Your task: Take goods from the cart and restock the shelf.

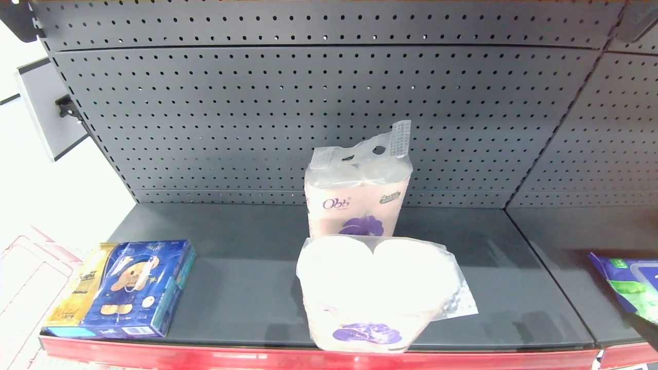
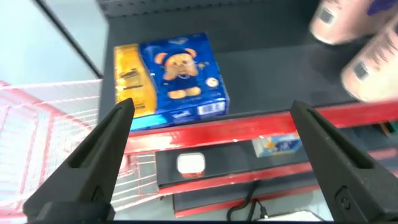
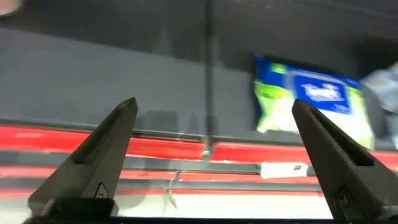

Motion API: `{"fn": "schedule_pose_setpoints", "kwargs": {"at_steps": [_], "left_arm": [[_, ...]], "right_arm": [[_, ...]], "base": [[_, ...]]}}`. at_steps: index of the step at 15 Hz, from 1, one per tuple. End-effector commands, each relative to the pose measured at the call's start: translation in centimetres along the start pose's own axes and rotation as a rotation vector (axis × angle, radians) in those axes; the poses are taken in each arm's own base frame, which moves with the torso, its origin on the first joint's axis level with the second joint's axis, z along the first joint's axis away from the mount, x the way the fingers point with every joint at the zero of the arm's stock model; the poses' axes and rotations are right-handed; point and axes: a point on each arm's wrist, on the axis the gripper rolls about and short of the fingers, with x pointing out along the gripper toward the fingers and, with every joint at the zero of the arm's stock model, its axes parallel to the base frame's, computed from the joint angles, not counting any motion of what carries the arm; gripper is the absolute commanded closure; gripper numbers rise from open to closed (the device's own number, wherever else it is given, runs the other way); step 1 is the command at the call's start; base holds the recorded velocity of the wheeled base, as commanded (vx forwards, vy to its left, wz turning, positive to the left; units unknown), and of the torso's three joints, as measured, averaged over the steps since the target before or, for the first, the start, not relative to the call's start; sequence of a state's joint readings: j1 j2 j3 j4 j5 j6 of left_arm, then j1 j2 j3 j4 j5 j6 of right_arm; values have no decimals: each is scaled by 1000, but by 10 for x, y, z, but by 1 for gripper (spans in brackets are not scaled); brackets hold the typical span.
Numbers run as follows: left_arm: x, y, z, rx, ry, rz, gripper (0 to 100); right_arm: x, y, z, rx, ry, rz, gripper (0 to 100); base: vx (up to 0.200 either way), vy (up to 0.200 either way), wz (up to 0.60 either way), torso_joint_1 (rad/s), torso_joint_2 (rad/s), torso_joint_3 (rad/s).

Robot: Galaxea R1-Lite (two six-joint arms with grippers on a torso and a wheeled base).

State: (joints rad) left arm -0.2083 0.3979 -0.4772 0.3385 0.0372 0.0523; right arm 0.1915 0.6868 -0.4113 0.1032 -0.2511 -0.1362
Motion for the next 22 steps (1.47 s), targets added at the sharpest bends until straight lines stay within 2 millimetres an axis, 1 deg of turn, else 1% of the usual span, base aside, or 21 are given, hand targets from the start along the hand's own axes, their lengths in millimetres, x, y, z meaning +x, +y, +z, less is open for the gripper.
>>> {"fn": "schedule_pose_setpoints", "kwargs": {"at_steps": [1, 2, 3, 5, 6, 9, 10, 12, 13, 14, 17, 20, 22], "left_arm": [[6, -1, -2, 26, 33, -40, 0], [10, -1, 0, 31, 52, -48, 0], [13, -1, 1, 31, 67, -52, 0], [22, -1, 5, 21, 72, -52, 0], [31, -2, 7, 20, 59, -48, 0], [40, -3, 7, 19, 77, -98, 0], [40, -4, 7, 17, 80, -107, 0], [46, -4, 11, 6, 106, -114, 0], [48, -4, 11, 6, 113, -113, 0], [50, -4, 13, 4, 113, -113, 0], [53, -4, 15, 4, 104, -111, 0], [54, -4, 16, -11, 103, -110, 0], [54, -4, 16, -18, 103, -110, 0]], "right_arm": [[54, 28, 36, 17, 175, 219, 0], [62, 44, 41, 15, 210, 283, 0], [67, 51, 40, 0, 235, 301, 0], [82, 69, 35, -53, 318, 339, 0], [94, 82, 29, -70, 387, 353, 0], [106, 106, 25, -78, 462, 389, 0], [107, 109, 25, -83, 466, 393, 0], [113, 124, 28, -91, 474, 420, 0], [115, 128, 28, -93, 472, 423, 0], [122, 134, 27, -96, 462, 424, 0], [133, 143, 23, -108, 466, 405, 0], [135, 145, 21, -116, 476, 404, 0], [132, 150, 21, -129, 473, 421, 0]], "base": [[0, 0, 0, 0, 0, 0], [0, 0, 0, 0, 0, 0], [0, 0, 0, 0, 0, 0], [0, 0, 0, 0, 0, 0], [0, 0, 0, 0, 0, 0], [0, 0, 0, 0, 0, 0], [0, 0, 0, 0, 0, 0], [0, 0, 0, 0, 0, 0], [0, 0, 0, 0, 0, 0], [0, 0, 0, 0, 0, 0], [0, 0, 0, 0, 0, 0], [0, 0, 0, 0, 0, 0], [0, 0, 0, 0, 0, 0]]}}
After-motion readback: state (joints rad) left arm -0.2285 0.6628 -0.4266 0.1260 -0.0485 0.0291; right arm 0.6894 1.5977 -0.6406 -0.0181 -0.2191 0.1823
